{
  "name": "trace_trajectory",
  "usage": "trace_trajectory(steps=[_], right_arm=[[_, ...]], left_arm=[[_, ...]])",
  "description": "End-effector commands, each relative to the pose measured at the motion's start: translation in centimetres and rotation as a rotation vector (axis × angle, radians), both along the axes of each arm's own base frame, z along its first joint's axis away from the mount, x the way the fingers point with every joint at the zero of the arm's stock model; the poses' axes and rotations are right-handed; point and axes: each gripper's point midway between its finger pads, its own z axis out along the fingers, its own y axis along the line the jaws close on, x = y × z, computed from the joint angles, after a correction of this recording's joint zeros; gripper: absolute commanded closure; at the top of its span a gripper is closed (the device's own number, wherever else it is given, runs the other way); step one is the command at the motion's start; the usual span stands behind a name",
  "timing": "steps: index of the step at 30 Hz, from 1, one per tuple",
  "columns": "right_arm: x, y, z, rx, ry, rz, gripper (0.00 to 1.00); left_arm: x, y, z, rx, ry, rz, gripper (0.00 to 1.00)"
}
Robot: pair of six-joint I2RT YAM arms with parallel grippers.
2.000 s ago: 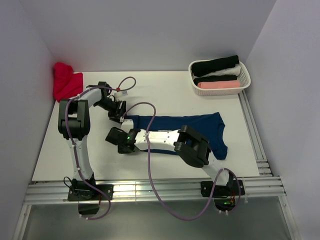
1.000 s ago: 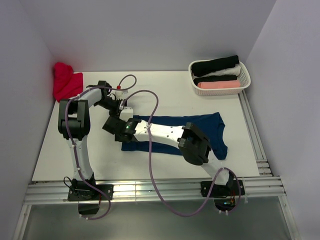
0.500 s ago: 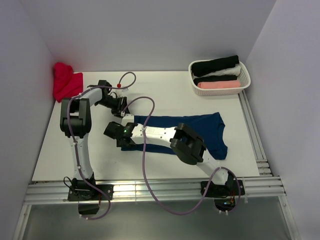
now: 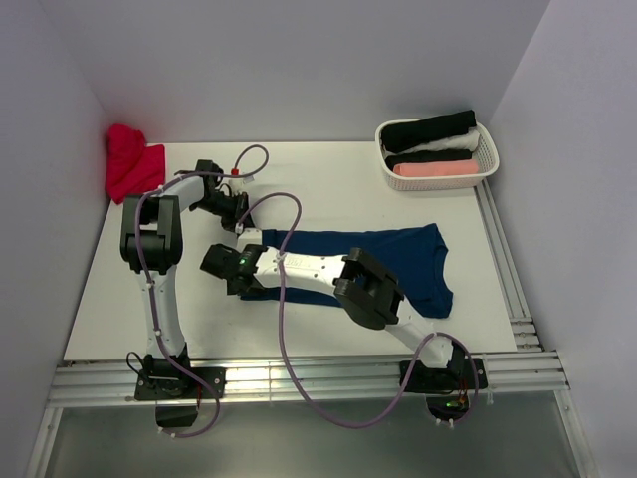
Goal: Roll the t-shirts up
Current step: Roll the tshirt
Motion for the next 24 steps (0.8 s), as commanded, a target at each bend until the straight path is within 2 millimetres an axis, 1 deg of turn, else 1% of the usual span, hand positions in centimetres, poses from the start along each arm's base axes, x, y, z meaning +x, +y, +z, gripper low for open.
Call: trace_trajectory(steps=[1, 6, 8, 9, 10, 11, 14, 17, 18, 19, 20, 21, 23, 24], right_arm=[[-1.7, -1.3, -1.5, -0.098, 0.044, 0.003, 0.41], [-2.4, -1.4, -0.7, -0.109, 0.019, 0.006, 0.39], [-2.4, -1.2, -0.5, -0.111, 0.009, 0.011, 0.38], [-2.5, -1.1, -0.5, -0.11, 0.01, 0.016, 0.38], [-2.4, -0.9, -0.4, -0.106, 0.012, 0.018, 0.38], [-2.5, -0.9, -0.8, -0.117, 0.017, 0.023, 0.38], [-2.7, -0.9, -1.2, -0.126, 0.034, 0.027, 0.41], [-3.0, -1.0, -1.9, -0.142, 0.048, 0.035, 0.47], [-3.1, -1.2, -2.2, -0.149, 0.056, 0.038, 0.51], [-3.2, -1.3, -2.4, -0.155, 0.061, 0.039, 0.52], [-3.2, -1.5, -2.6, -0.165, 0.063, 0.04, 0.54], [-3.2, -1.7, -2.7, -0.17, 0.066, 0.037, 0.58], [-3.2, -1.6, -2.8, -0.17, 0.066, 0.052, 0.64], [-3.1, -1.6, -3.0, -0.163, 0.065, 0.05, 0.74]], left_arm=[[1.0, 0.3, 0.7, 0.028, -0.041, 0.021, 0.95], [0.8, 0.4, 0.4, 0.043, -0.043, 0.02, 0.96], [0.7, 0.3, 0.4, 0.044, -0.043, 0.014, 0.9], [0.8, 0.2, 0.4, 0.042, -0.043, 0.012, 0.85], [0.8, 0.2, 0.4, 0.042, -0.043, 0.01, 0.82], [0.8, 0.1, 0.4, 0.045, -0.045, 0.01, 0.81], [1.0, 0.0, 0.3, 0.047, -0.05, 0.011, 0.81], [1.1, -0.2, 0.1, 0.046, -0.045, 0.01, 0.86], [1.0, -0.3, -0.2, 0.047, -0.038, 0.01, 0.89], [1.1, -0.3, -0.1, 0.046, -0.04, 0.011, 0.97], [1.1, -0.5, -0.2, 0.047, -0.04, 0.009, 1.0], [1.1, -0.5, -0.2, 0.051, -0.041, 0.01, 1.0], [1.1, -0.7, -0.3, 0.061, -0.046, 0.009, 1.0], [1.2, -0.6, 0.1, 0.068, -0.059, 0.015, 1.0]])
